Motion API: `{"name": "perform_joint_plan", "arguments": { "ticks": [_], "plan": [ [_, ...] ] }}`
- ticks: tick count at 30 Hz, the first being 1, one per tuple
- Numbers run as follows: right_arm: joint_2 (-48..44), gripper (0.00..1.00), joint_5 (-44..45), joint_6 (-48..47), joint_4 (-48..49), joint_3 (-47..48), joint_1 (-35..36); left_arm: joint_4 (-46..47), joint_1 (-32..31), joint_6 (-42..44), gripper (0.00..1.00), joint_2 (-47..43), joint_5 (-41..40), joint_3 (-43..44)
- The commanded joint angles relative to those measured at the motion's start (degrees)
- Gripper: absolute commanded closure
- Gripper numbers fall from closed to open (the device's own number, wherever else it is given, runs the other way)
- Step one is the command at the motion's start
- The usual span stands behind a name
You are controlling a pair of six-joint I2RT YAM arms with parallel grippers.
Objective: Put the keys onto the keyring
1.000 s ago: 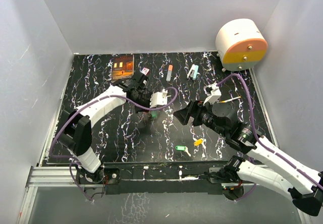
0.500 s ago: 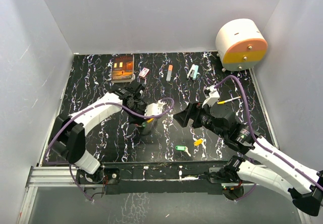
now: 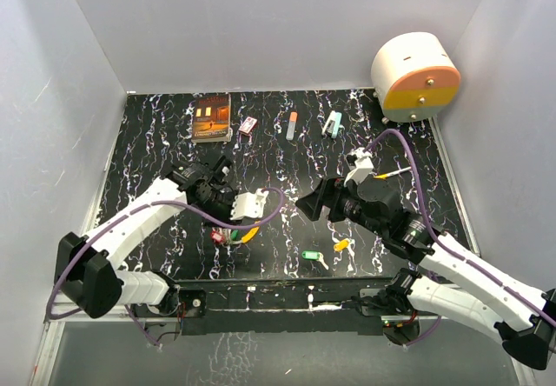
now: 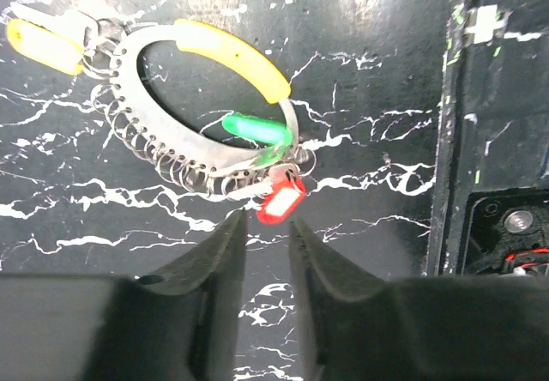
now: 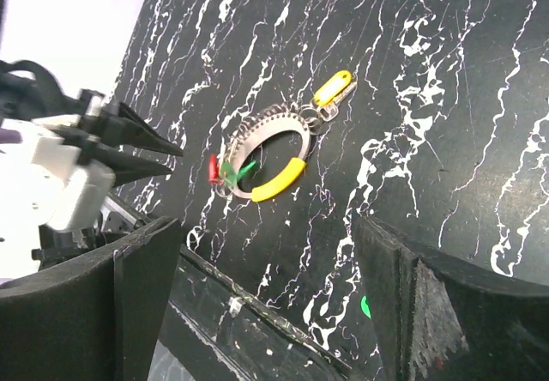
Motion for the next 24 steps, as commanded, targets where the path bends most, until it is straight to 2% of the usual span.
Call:
{"name": "perform_joint_plan", "arguments": {
  "ticks": [1, 4, 5, 7, 10, 11, 12, 13, 14, 16, 19, 24],
  "plan": [
    [0.8, 0.11, -0.6, 0.3, 1.7, 0.8, -0.2, -4.0, -0.2, 0.5, 0.7, -2.3, 6.1, 4.4],
    [1.1, 0.05, -0.3, 0.4, 1.7, 0.9, -0.2, -5.7, -0.2, -0.3, 0.63, -2.0, 9.7, 6.6],
    [1.2, 0.01, 0.0, 0.3, 1.6, 1.0, -0.2, -6.2, -0.2, -0.5, 0.62, -2.0, 10.6, 7.2],
    [1.3, 0.01, 0.9, -0.1, 1.6, 1.1, -0.2, -5.6, -0.2, -3.4, 0.61, -2.4, 11.6, 8.6],
    [1.9, 0.01, 5.3, 0.5, 0.7, 1.7, -0.3, 0.5, 0.3, -9.5, 0.61, -4.2, 10.7, 10.1],
    [2.6, 0.01, 7.5, 1.0, -0.5, 2.4, -0.3, 3.9, 0.6, -12.4, 0.57, -5.4, 10.0, 10.4],
    [3.4, 0.01, 10.4, 1.8, -2.5, 3.3, -0.2, 8.1, 0.9, -16.2, 0.47, -6.4, 8.4, 10.4],
    [4.5, 0.01, 13.5, 2.7, -4.7, 4.4, -0.2, 12.4, 1.2, -20.1, 0.23, -7.7, 5.8, 10.0],
    [5.9, 0.01, 16.7, 3.8, -7.2, 5.6, -0.2, 16.5, 1.6, -23.7, 0.06, -8.8, 3.3, 9.6],
    [9.4, 0.01, 22.4, 6.5, -13.1, 8.7, -0.2, 22.1, 2.2, -29.2, 0.03, -10.6, -1.4, 9.0],
    [14.7, 0.01, 27.2, 8.0, -20.0, 13.6, -0.2, 24.2, 3.0, -33.0, 0.03, -10.9, -4.4, 10.0],
    [17.1, 0.01, 25.6, 5.2, -18.2, 15.8, -0.2, 27.8, 3.9, -37.4, 0.03, -9.8, -12.9, 12.6]
  ]
}}
